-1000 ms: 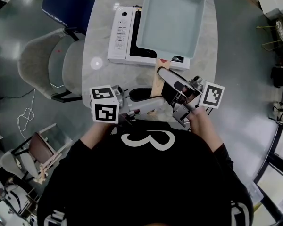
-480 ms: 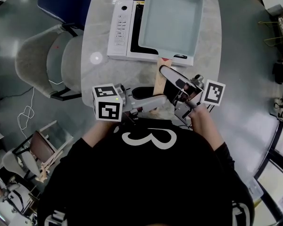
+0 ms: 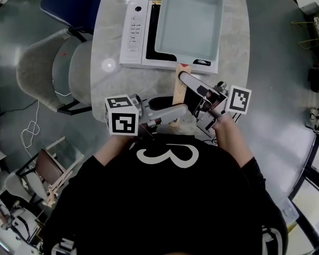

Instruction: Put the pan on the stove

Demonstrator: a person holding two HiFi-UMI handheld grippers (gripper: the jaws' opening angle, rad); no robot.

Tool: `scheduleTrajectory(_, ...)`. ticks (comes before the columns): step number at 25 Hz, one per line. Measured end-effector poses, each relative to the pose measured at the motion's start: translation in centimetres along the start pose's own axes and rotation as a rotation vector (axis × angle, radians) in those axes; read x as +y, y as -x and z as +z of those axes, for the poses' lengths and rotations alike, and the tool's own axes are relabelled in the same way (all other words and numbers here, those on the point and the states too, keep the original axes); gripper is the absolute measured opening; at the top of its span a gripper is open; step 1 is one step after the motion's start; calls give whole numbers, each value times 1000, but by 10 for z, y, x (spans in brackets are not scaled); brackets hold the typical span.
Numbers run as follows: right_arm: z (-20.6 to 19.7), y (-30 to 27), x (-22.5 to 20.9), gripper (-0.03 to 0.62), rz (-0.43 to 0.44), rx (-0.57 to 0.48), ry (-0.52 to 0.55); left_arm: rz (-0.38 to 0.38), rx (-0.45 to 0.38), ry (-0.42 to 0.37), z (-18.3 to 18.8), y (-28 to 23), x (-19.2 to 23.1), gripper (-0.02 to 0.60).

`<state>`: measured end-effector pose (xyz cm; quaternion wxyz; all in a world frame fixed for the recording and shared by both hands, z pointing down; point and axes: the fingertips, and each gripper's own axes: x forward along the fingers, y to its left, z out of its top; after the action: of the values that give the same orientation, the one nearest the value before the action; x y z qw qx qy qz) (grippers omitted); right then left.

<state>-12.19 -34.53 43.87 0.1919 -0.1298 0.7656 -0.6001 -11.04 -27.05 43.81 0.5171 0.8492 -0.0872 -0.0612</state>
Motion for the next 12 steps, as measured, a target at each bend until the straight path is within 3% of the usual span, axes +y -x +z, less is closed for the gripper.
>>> scheduleTrajectory(12,0,-3,-20,146,-40,35,-16,18,-11,57,-2,-3,18,153)
